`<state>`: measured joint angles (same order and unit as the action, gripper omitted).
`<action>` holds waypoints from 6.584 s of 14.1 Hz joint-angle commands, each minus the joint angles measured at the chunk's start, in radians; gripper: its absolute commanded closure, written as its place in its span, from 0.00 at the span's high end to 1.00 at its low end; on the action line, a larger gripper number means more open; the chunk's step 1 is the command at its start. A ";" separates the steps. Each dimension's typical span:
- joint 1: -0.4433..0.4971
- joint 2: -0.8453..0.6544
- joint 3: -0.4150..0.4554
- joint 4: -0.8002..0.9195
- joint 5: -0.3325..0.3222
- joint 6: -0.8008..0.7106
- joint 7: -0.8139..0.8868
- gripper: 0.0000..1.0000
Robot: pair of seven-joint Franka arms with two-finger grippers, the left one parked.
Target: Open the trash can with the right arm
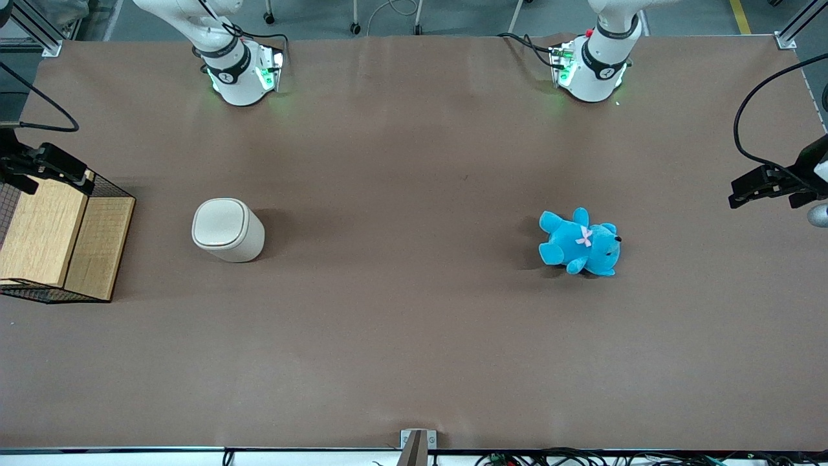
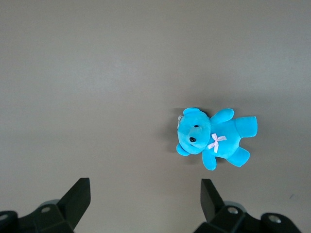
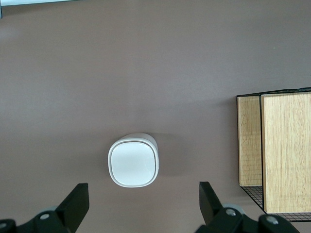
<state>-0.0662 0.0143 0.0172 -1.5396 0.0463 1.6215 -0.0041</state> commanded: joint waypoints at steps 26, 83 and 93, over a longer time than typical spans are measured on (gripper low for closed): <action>0.111 0.127 0.015 -0.297 -0.014 0.038 0.001 0.00; 0.022 0.087 0.007 0.154 -0.017 -0.143 -0.039 1.00; 0.041 -0.004 -0.011 0.009 -0.020 -0.012 -0.045 1.00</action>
<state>-0.0673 0.0493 0.0147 -1.4946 0.0391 1.5998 -0.0502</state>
